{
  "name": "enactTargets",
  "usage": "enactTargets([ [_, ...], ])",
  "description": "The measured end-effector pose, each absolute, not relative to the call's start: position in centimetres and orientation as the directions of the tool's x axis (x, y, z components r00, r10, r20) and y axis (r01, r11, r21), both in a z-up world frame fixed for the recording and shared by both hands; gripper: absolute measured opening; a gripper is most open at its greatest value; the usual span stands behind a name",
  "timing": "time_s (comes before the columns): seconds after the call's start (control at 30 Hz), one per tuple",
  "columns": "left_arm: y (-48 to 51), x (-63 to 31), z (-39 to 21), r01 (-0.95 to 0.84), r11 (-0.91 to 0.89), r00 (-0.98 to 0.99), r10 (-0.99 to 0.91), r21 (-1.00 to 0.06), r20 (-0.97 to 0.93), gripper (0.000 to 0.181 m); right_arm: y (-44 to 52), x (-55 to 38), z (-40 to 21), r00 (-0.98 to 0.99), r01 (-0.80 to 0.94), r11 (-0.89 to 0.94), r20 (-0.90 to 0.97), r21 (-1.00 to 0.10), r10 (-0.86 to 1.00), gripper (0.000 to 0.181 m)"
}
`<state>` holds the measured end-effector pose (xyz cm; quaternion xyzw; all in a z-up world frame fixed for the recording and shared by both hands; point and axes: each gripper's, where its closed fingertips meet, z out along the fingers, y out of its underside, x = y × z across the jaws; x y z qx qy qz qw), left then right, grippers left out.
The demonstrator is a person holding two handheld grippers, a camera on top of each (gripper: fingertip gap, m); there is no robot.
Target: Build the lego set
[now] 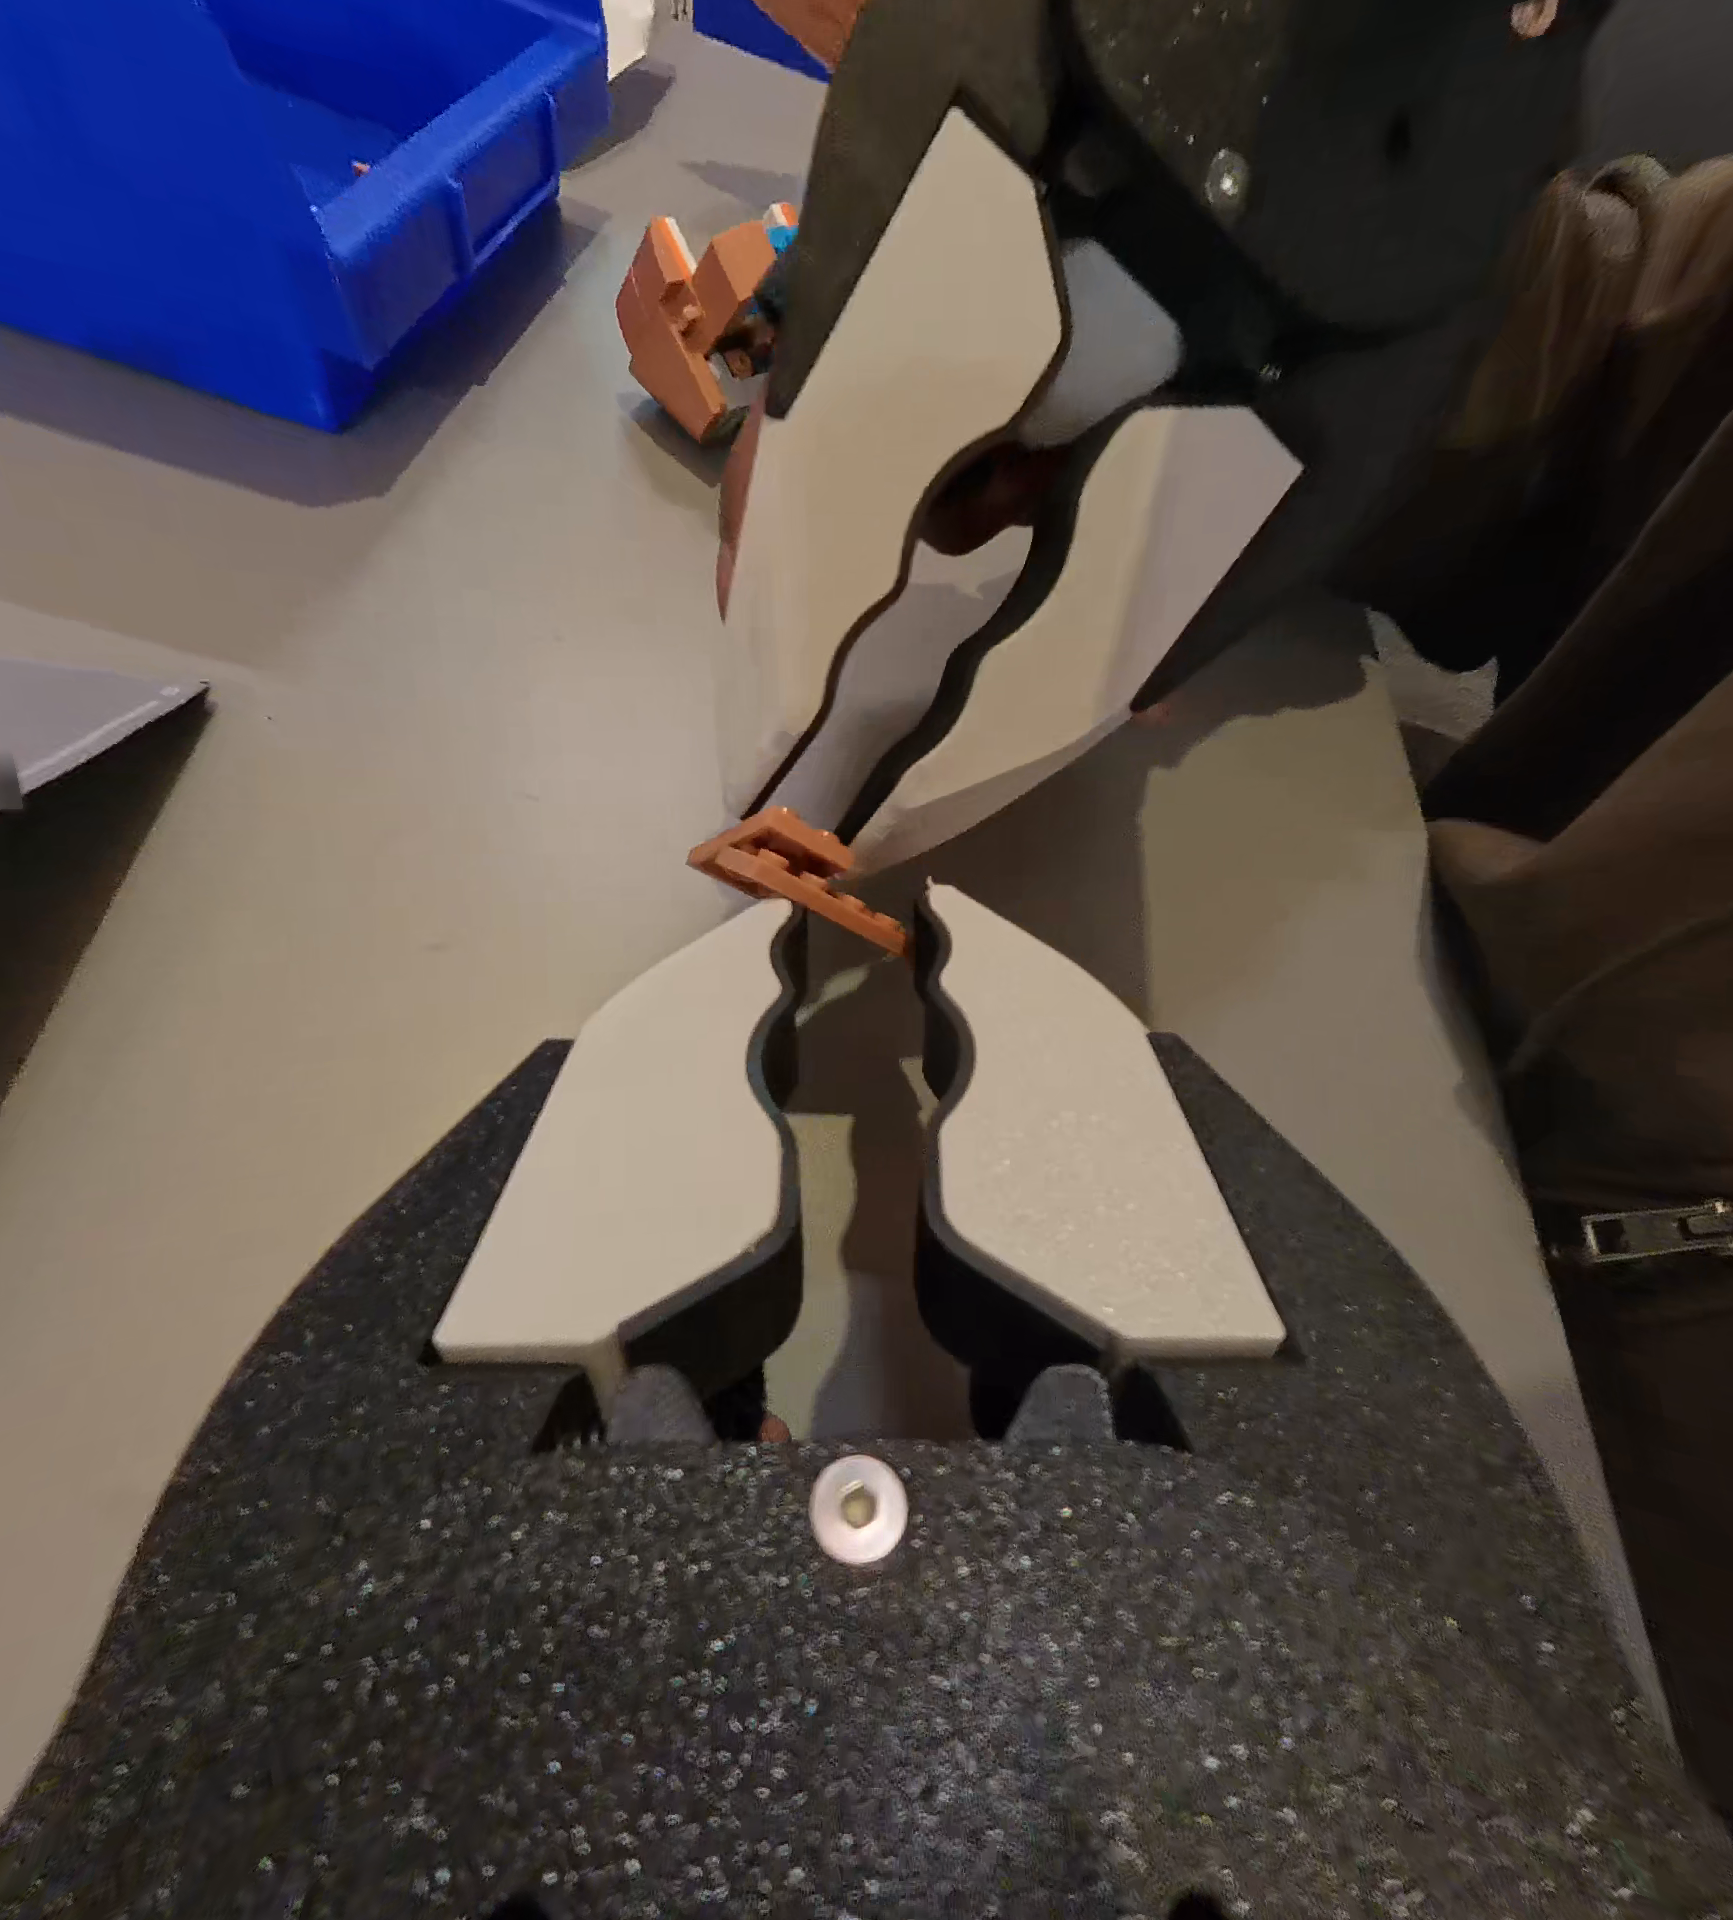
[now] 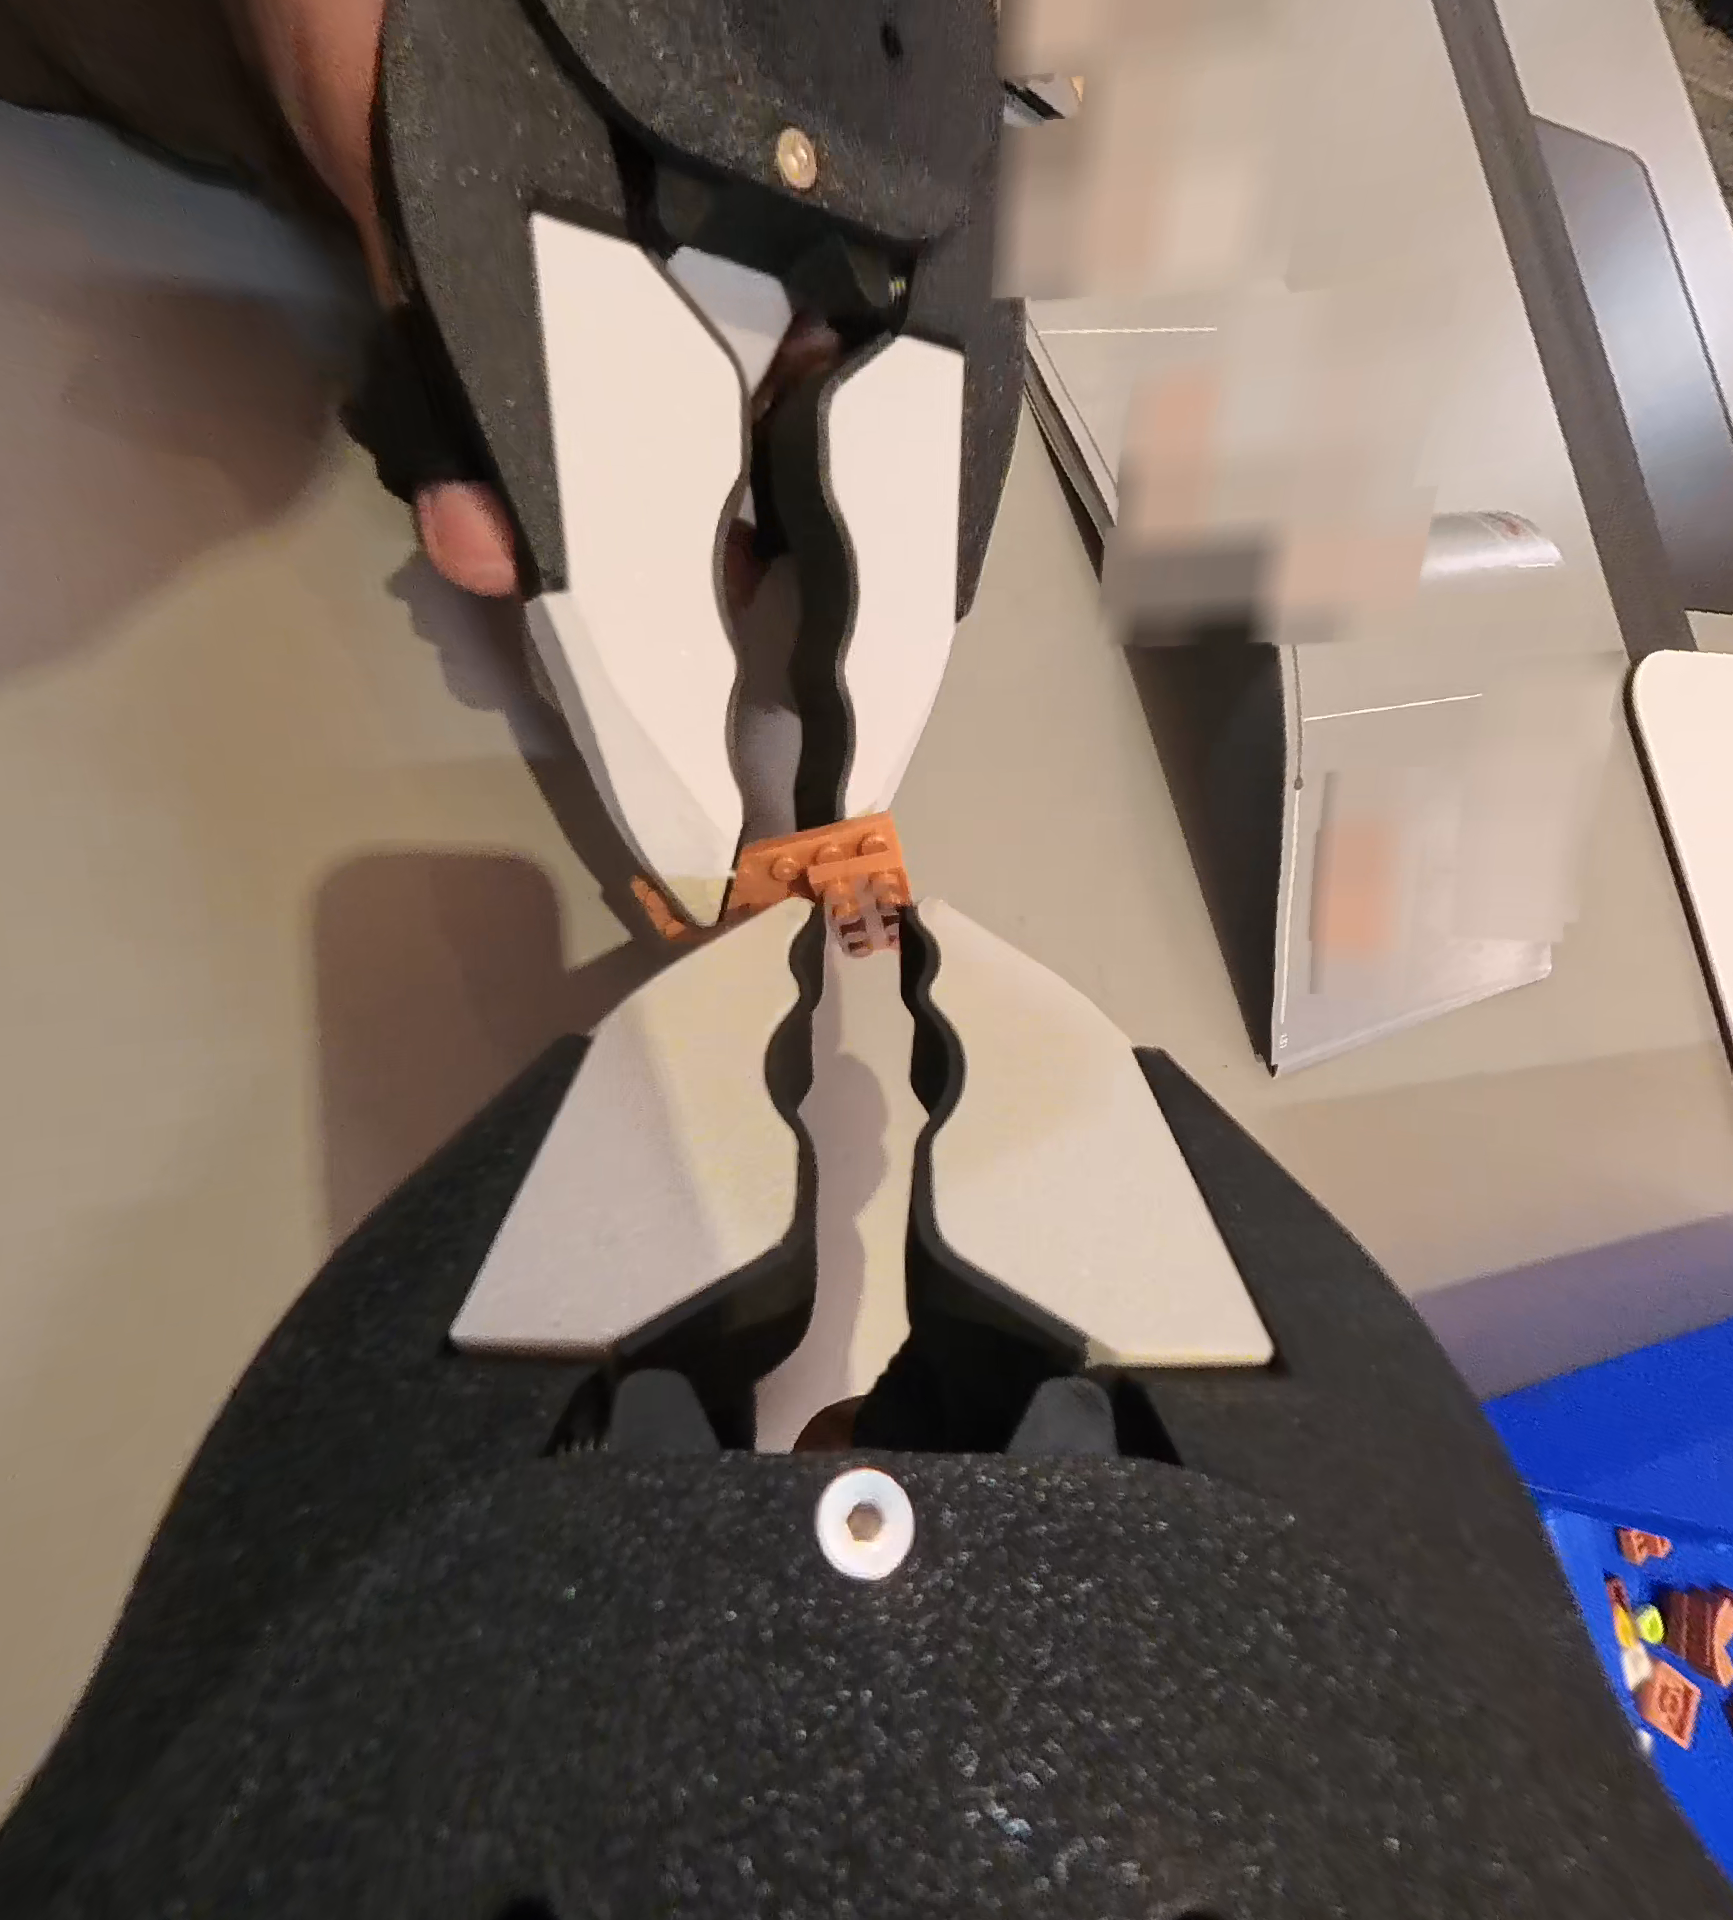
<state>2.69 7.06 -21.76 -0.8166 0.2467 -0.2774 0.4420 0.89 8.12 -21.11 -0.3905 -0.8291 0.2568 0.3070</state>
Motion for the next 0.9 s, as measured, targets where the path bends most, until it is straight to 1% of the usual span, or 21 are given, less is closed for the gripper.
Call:
enactTargets([
  [0.23, 7.09, 2.71, -22.06, -0.19, -0.49, 0.737, -0.644, -0.851, 0.205, 0.02, 8.21, 0.93, -21.3, -0.504, 0.494, 0.634, 0.399, -0.595, 0.766, 0.013],
  [0.43, 6.98, 2.93, -21.71, -0.187, -0.473, 0.727, -0.656, -0.861, 0.203, 0.02, 8.07, 1.18, -20.88, -0.513, 0.486, 0.618, 0.371, -0.617, 0.774, 0.013],
  [0.6, 6.76, 3.23, -21.58, -0.222, -0.441, 0.714, -0.681, -0.87, 0.164, 0.02, 7.8, 1.51, -20.52, -0.527, 0.483, 0.61, 0.348, -0.628, 0.775, 0.012],
  [0.7, 6.68, 3.25, -21.71, -0.252, -0.428, 0.711, -0.69, -0.868, 0.134, 0.021, 7.75, 1.6, -20.62, -0.533, 0.484, 0.629, 0.365, -0.609, 0.764, 0.01],
  [0.73, 6.79, 3.15, -21.73, -0.251, -0.428, 0.719, -0.683, -0.868, 0.129, 0.021, 7.62, 1.63, -20.7, -0.538, 0.481, 0.638, 0.372, -0.602, 0.757, 0.007],
  [0.77, 6.77, 3.14, -21.62, -0.245, -0.426, 0.717, -0.685, -0.871, 0.133, 0.021, 7.5, 1.63, -20.76, -0.541, 0.476, 0.645, 0.38, -0.598, 0.75, 0.0],
  [0.9, 6.75, 3.02, -21.74, -0.229, -0.446, 0.715, -0.68, -0.865, 0.161, 0.021, 7.66, 1.43, -20.88, -0.531, 0.477, 0.659, 0.407, -0.581, 0.743, 0.0],
])
